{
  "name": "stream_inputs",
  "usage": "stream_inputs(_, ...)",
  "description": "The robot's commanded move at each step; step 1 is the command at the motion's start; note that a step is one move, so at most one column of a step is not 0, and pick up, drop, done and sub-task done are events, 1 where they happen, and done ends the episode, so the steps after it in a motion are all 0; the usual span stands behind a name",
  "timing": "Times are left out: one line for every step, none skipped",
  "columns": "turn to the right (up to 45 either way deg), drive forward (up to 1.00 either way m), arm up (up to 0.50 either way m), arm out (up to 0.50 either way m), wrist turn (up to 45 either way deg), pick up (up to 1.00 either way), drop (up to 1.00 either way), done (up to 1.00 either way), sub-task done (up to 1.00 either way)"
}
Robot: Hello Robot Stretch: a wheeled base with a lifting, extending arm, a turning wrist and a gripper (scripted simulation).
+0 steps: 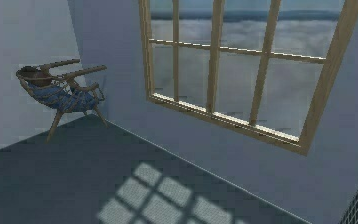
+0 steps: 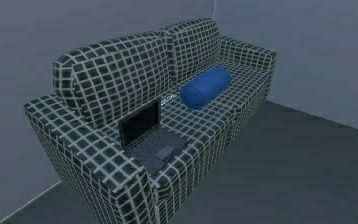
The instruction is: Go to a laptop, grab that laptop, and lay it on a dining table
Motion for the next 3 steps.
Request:
stream_inputs(0.0, 0.00, 0.00, 0.46, 0.0, 0.00, 0.00, 0.00, 0.00)
stream_inputs(0.0, 0.00, 0.00, 0.00, 45.0, 0.00, 0.00, 0.00, 0.00)
stream_inputs(0.0, 0.00, 0.00, 0.00, 45.0, 0.00, 0.00, 0.00, 0.00)
